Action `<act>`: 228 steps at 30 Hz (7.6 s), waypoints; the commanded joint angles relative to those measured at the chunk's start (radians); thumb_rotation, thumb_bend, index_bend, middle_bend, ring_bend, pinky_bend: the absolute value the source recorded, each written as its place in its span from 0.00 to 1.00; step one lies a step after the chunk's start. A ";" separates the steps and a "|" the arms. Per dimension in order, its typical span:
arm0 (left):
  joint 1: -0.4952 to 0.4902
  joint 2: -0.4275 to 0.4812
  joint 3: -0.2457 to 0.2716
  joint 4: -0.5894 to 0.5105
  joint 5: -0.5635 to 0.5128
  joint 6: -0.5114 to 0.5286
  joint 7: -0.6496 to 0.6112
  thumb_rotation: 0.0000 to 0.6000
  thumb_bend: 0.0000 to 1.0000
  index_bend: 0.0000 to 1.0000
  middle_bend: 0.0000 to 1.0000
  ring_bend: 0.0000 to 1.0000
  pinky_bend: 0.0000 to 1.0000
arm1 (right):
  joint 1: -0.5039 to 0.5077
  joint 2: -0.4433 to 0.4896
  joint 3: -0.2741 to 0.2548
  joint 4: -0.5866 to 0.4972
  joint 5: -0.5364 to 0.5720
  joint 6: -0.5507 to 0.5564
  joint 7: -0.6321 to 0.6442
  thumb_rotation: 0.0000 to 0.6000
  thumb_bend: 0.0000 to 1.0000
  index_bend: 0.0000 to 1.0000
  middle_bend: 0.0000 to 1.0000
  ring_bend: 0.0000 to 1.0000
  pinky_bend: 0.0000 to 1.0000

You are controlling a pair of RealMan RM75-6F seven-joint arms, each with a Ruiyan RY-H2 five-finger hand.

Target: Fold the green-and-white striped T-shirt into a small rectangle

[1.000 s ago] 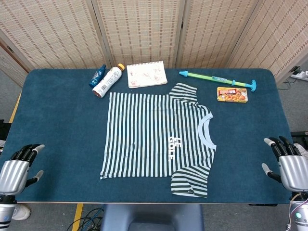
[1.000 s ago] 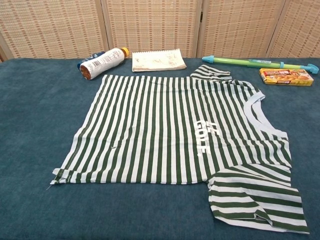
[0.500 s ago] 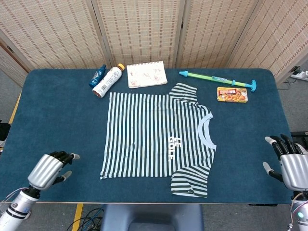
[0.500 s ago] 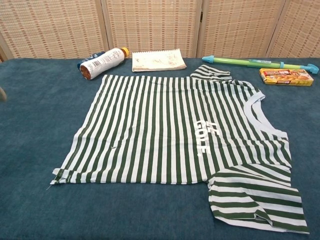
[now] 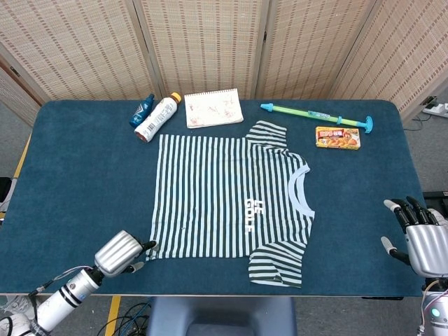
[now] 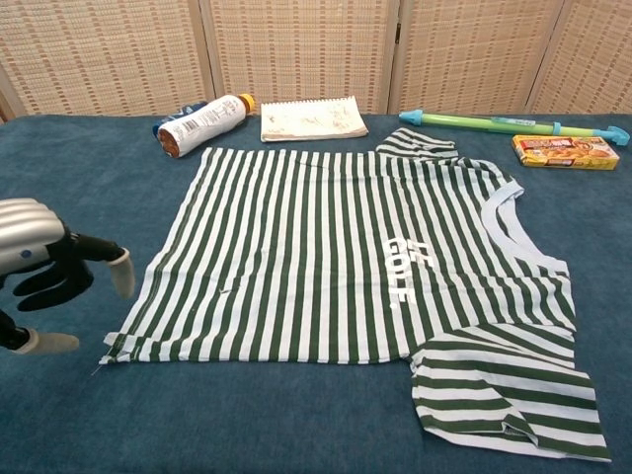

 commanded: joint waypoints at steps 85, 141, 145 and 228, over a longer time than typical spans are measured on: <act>-0.116 -0.236 -0.042 0.025 -0.395 -0.183 0.250 1.00 0.54 0.58 0.93 0.87 1.00 | 0.004 -0.021 -0.017 0.047 -0.007 -0.033 0.037 1.00 0.24 0.17 0.23 0.14 0.22; -0.101 -0.267 -0.045 0.040 -0.417 -0.144 0.251 1.00 0.53 0.61 0.96 0.90 1.00 | 0.365 -0.367 -0.128 0.402 -0.178 -0.461 0.073 1.00 0.16 0.45 0.91 0.99 1.00; -0.102 -0.269 -0.045 0.040 -0.420 -0.148 0.252 1.00 0.53 0.61 0.96 0.90 1.00 | 0.378 -0.381 -0.132 0.410 -0.180 -0.466 0.074 1.00 0.17 0.46 0.91 0.99 1.00; 0.066 0.225 0.196 -0.399 -0.079 0.127 -0.223 1.00 0.53 0.64 0.96 0.90 1.00 | 0.316 0.029 -0.344 -0.154 -0.370 -0.217 0.335 1.00 0.52 0.68 0.97 1.00 1.00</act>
